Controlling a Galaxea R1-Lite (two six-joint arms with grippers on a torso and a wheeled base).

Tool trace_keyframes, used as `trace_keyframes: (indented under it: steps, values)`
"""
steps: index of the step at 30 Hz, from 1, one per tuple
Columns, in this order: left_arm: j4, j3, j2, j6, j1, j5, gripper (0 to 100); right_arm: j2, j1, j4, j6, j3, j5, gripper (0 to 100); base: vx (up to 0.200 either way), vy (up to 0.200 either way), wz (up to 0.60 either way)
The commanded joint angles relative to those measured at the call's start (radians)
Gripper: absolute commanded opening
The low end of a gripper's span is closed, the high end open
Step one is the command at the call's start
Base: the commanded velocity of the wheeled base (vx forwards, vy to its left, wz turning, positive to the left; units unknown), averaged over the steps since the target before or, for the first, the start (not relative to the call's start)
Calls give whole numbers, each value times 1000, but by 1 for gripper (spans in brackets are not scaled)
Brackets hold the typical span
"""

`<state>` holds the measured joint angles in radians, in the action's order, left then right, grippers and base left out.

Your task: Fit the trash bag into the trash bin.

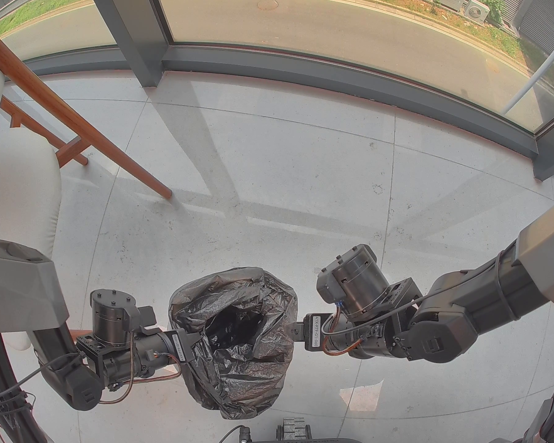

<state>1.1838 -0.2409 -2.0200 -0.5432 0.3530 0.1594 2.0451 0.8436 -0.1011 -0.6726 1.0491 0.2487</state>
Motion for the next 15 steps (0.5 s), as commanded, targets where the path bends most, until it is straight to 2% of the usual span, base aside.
trace_keyframes:
  steps: [1,7,15]
  values:
    - [-99,0,126,14,-54,2,0,0,-3,0,1,0,0,100,0,0,0]
    - [-125,14,122,74,-126,8,0,1,-5,0,2,2,0,100,0,0,0]
    - [-128,14,118,77,-163,8,0,1,-5,0,4,6,0,100,0,0,0]
